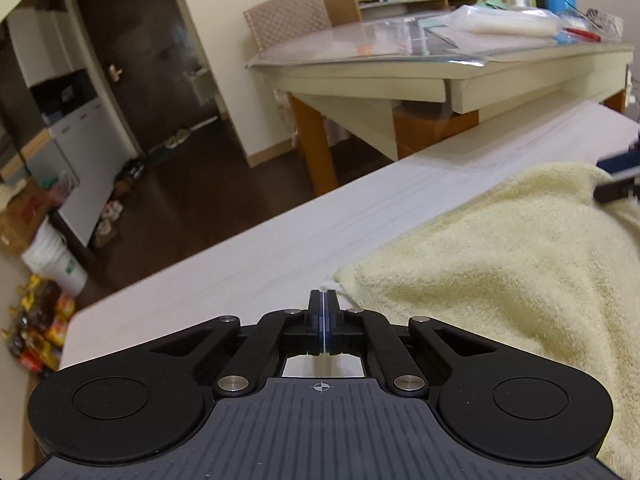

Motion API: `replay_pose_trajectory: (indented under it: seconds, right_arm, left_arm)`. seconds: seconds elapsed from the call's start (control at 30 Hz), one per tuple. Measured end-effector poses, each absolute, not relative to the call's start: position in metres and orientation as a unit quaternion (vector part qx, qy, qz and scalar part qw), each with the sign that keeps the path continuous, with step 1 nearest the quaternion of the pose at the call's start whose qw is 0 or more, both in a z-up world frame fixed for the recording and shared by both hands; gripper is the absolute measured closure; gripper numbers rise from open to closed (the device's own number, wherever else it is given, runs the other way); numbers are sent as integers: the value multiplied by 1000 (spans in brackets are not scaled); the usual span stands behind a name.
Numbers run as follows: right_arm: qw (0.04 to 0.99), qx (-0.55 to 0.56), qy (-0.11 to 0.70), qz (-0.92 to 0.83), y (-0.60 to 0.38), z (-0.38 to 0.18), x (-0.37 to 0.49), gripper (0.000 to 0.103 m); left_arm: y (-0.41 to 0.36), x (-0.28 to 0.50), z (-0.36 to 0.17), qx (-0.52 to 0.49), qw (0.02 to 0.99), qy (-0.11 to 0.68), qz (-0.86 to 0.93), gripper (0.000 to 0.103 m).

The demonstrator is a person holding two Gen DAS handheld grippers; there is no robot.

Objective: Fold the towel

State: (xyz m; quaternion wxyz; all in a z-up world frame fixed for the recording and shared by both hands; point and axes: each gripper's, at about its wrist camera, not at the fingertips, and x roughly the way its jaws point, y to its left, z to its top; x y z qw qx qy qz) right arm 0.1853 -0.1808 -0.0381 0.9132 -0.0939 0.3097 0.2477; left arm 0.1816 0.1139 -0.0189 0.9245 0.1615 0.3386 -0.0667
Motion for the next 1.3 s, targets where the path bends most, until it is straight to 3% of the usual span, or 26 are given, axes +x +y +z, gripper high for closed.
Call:
replay_pose_trajectory:
  seconds: [0.07, 0.27, 0.53, 0.57, 0.67, 0.77, 0.97, 1.03, 1.13, 1.3]
  right_arm:
    - [912, -112, 308, 245, -177, -37, 184, 73]
    - [927, -187, 271, 181, -185, -34, 195, 72]
    - [930, -93, 301, 192, -209, -31, 199, 72]
    - [928, -84, 307, 194, -212, -33, 201, 74]
    - [925, -92, 306, 203, -204, -36, 198, 90]
    - [923, -128, 288, 222, -186, -36, 184, 95]
    - [890, -296, 204, 280, -145, -46, 130, 91]
    - [891, -282, 209, 289, -147, -43, 127, 91]
    - [896, -227, 229, 304, -159, -34, 130, 80]
    - [878, -194, 251, 359, -165, -28, 119, 78]
  left_arm:
    - [112, 183, -15, 153, 928, 332, -76, 102]
    - [93, 174, -6, 129, 930, 315, -136, 102]
    - [59, 148, -20, 140, 909, 324, -221, 102]
    - [58, 147, -23, 144, 907, 328, -222, 102]
    - [58, 142, -29, 145, 904, 336, -221, 102]
    - [61, 137, -31, 139, 905, 339, -217, 101]
    - [59, 135, -33, 132, 907, 338, -213, 102]
    - [60, 136, -34, 130, 908, 337, -213, 102]
    - [63, 134, -35, 123, 910, 335, -213, 101]
    - [63, 134, -35, 118, 911, 334, -211, 101]
